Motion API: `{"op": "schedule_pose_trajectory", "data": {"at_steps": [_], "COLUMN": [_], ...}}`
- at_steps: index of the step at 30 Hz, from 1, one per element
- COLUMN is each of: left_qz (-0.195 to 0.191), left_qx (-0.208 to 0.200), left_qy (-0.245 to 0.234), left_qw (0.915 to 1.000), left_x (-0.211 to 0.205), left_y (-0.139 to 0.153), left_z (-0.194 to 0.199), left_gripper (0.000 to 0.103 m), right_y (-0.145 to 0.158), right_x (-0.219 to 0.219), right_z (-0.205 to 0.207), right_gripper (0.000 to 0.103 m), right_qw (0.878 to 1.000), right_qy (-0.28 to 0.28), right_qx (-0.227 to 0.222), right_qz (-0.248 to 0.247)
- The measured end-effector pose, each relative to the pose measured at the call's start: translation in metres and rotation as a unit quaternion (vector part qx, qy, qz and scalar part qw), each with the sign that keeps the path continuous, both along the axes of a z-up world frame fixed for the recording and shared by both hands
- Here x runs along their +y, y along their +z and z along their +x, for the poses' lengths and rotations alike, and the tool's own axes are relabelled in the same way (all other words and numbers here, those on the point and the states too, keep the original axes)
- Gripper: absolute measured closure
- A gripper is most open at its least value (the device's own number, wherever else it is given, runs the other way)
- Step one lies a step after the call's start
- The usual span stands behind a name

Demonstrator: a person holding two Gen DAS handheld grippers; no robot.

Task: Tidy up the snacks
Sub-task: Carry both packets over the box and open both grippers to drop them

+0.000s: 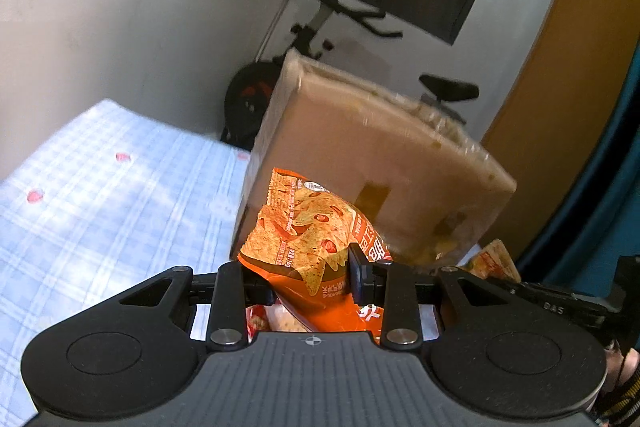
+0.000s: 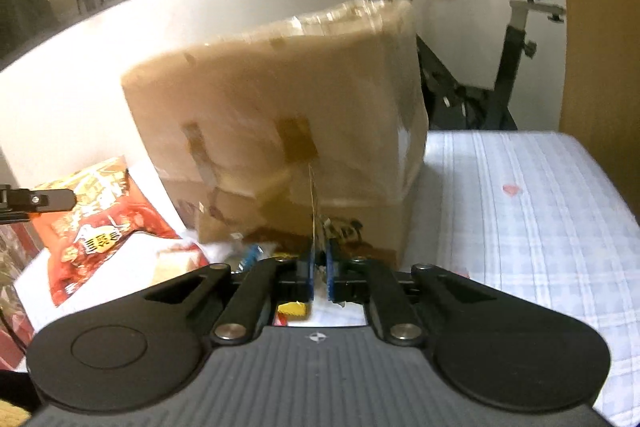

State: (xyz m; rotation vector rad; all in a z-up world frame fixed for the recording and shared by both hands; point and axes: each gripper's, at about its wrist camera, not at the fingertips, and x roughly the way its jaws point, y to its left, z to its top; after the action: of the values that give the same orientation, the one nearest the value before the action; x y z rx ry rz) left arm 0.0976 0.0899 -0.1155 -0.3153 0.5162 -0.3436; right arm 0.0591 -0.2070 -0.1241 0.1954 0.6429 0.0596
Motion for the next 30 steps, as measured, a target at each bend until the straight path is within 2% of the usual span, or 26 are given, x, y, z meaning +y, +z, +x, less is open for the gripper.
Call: {"op": "schedule_pose_trajectory", "data": {"at_steps": [9, 13, 17, 22, 26, 30], "left_qz": [0.009, 0.013, 0.031, 0.056, 0.093, 0.142], "left_qx": [-0.074, -0.109, -0.134, -0.151, -0.149, -0.127], "left_qy": [0.003, -0.003, -0.013, -0.021, -0.012, -0.005], "left_qw": [0.9972, 0.994, 0.9904, 0.9868, 0.9844, 0.9817], "left_x": [0.002, -0.005, -0.018, -0.042, -0.063, -0.082], "left_y": [0.053, 0.08, 0.101, 0.119, 0.121, 0.114], "left_z": [-0.009, -0.001, 0.014, 0.05, 0.089, 0.126], "left_gripper": [0.069, 0.069, 0.069, 0.069, 0.069, 0.069], "right_y": [0.062, 0.091, 0.112, 0.121, 0.114, 0.101], "right_x": [-0.005, -0.012, -0.015, -0.018, -0.024, -0.027], "right_z": [-0.014, -0.009, 0.006, 0.042, 0.084, 0.119], "right_gripper": [0.097, 0.097, 0.097, 0.097, 0.097, 0.097], "right_qw": [0.996, 0.99, 0.987, 0.987, 0.991, 0.995], "right_qy": [-0.004, -0.002, 0.002, 0.002, -0.02, -0.04], "right_qx": [-0.081, -0.123, -0.148, -0.151, -0.127, -0.088], "right_qz": [0.037, 0.064, 0.067, 0.047, 0.038, 0.029]}}
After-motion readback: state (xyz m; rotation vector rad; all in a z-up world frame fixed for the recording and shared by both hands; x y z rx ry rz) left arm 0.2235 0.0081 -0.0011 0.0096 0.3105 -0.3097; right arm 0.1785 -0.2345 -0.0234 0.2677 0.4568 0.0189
